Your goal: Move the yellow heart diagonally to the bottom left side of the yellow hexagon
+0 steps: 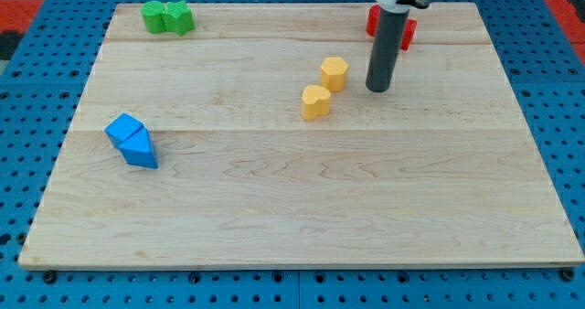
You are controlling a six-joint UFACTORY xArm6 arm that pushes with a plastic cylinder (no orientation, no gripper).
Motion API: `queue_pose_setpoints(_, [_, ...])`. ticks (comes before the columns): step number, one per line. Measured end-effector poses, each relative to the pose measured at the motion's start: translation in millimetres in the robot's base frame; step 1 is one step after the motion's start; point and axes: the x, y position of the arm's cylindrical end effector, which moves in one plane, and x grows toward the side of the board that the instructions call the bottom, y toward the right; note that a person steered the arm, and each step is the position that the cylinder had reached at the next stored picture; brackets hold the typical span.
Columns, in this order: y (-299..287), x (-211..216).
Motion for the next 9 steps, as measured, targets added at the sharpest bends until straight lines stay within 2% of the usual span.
queue_pose_setpoints(1, [-48.7, -3.5])
queue_pose_setpoints(2, [-66.2, -6.5])
queue_pose_setpoints(3, [-14.1, -15.5])
queue_pose_setpoints(4, [-42.4, -29.7])
queue_pose_setpoints(5, [-47.0, -24.0])
queue_pose_setpoints(6, [-12.7, 8.7])
queue_pose_setpoints(7, [-15.4, 30.8])
queue_pose_setpoints(8, [-63.1, 43.1])
queue_pose_setpoints(9, [-82.1, 47.0])
